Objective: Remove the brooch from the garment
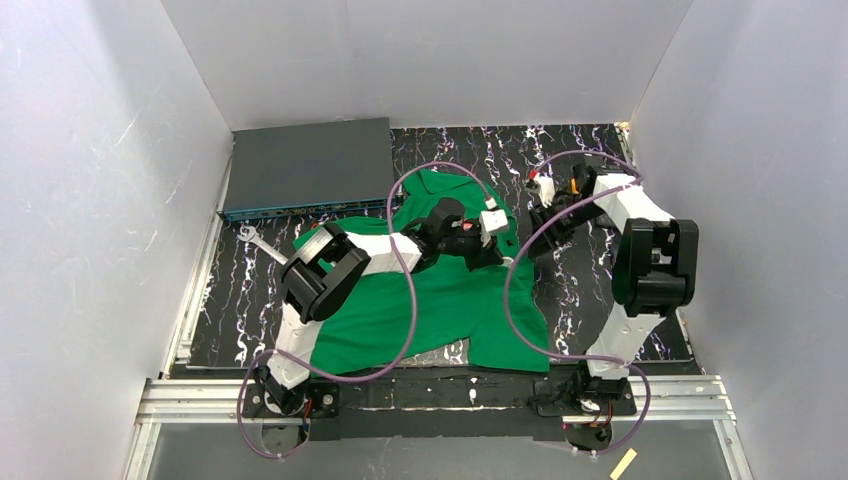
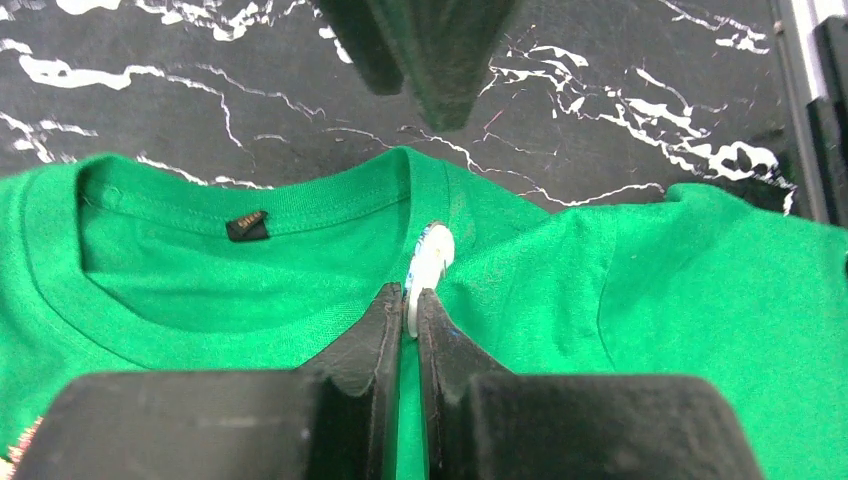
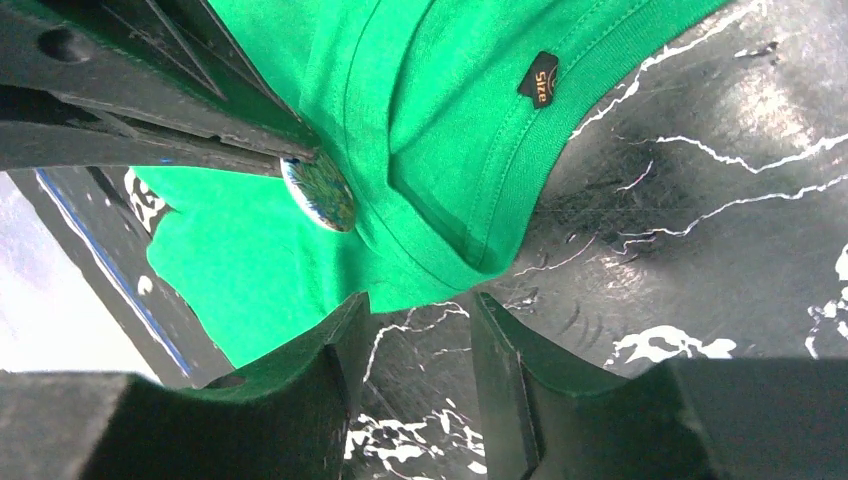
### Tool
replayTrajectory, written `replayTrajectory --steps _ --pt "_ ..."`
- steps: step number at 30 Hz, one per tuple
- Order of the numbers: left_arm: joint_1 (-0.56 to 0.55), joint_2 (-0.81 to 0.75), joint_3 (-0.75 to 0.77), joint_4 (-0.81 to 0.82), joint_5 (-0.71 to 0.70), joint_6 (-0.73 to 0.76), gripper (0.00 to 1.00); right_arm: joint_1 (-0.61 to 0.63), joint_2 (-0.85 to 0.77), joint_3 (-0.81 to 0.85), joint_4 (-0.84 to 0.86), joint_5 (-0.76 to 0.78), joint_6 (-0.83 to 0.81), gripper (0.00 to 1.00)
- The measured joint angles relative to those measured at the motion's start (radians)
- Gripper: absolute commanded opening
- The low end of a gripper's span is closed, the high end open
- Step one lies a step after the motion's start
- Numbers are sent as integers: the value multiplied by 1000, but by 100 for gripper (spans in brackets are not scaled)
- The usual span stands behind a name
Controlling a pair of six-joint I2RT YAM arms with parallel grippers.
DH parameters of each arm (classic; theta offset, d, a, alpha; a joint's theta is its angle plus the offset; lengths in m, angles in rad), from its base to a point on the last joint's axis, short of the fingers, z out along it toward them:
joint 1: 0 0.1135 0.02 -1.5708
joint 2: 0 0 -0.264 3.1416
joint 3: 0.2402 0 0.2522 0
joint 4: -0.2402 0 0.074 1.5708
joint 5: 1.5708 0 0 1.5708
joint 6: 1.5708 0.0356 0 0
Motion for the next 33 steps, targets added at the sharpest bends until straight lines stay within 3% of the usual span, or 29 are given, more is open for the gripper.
replayTrajectory --steps 7,14,33 --pt "16 33 12 -1 8 -233 0 -12 -103 -136 142 -48 115 44" --pt "33 74 47 0 20 -405 0 -12 -110 -213 199 -113 121 42" --pt "85 120 53 82 175 -606 0 -11 -113 -290 237 -254 29 38"
